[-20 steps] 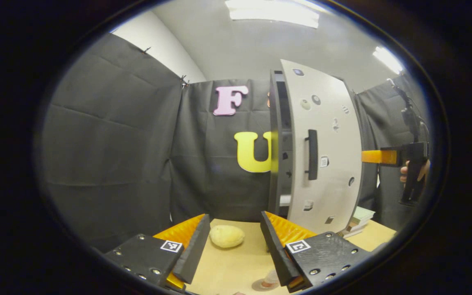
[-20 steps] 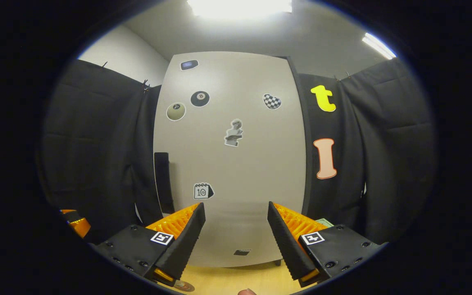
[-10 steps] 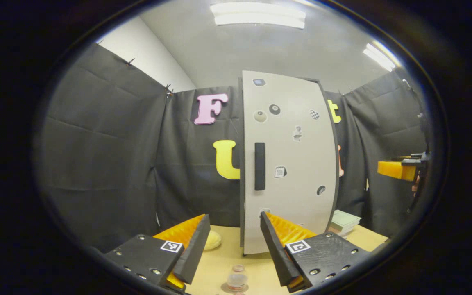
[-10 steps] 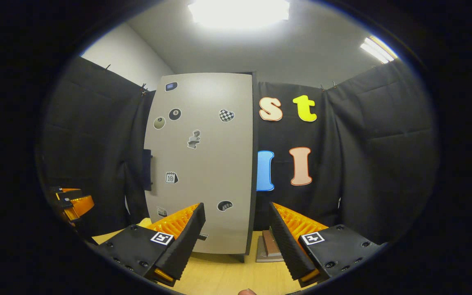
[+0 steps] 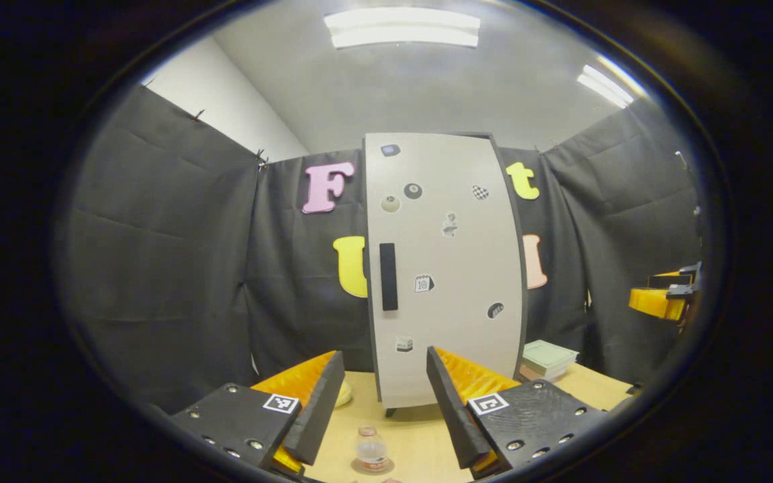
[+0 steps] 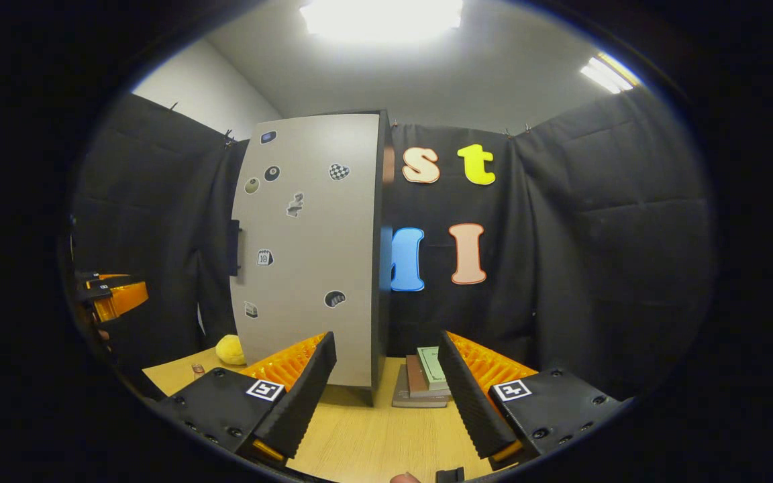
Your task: Open the cabinet door with the right hand, grasp the bottle in the cabinet with the left hand and place it on the coaster, then close the cabinet door with the right hand.
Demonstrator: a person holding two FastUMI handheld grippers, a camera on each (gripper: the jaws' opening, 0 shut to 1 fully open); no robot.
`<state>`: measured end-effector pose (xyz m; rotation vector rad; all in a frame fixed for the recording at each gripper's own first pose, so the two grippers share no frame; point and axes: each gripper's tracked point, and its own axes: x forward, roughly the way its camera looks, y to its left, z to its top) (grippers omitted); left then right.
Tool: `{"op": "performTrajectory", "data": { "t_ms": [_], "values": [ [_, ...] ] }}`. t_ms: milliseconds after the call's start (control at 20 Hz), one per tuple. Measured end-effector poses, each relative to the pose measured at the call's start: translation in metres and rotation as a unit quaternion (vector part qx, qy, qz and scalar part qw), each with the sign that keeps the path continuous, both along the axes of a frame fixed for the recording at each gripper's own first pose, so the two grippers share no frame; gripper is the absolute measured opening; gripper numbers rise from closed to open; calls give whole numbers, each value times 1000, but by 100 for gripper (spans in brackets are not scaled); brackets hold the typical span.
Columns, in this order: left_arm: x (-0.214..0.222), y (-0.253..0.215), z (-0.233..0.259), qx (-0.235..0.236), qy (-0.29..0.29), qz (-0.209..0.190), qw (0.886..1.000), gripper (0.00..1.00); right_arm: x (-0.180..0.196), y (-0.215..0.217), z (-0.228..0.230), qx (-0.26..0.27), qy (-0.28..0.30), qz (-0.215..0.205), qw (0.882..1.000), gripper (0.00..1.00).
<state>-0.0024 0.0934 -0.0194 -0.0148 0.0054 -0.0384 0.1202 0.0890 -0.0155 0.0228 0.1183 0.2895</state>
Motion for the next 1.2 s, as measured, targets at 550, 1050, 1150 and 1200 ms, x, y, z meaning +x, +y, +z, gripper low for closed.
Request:
{"op": "performTrajectory", "data": {
  "t_ms": [550, 1050, 1150, 1200],
  "values": [
    [-1, 8, 0, 11, -7, -2, 1000, 73, -43, -11, 8, 11, -23, -21, 999, 97],
    [1, 11, 1, 7, -16, 3, 1000, 74, -49, 11, 20, 5, -33, -15, 999, 97],
    [1, 11, 2, 6, -17, 4, 1000, 74, -50, 11, 20, 4, -32, -18, 999, 97],
    [1, 11, 1, 6, -17, 4, 1000, 74, -51, 11, 20, 6, -31, -19, 999, 97]
  ]
}}
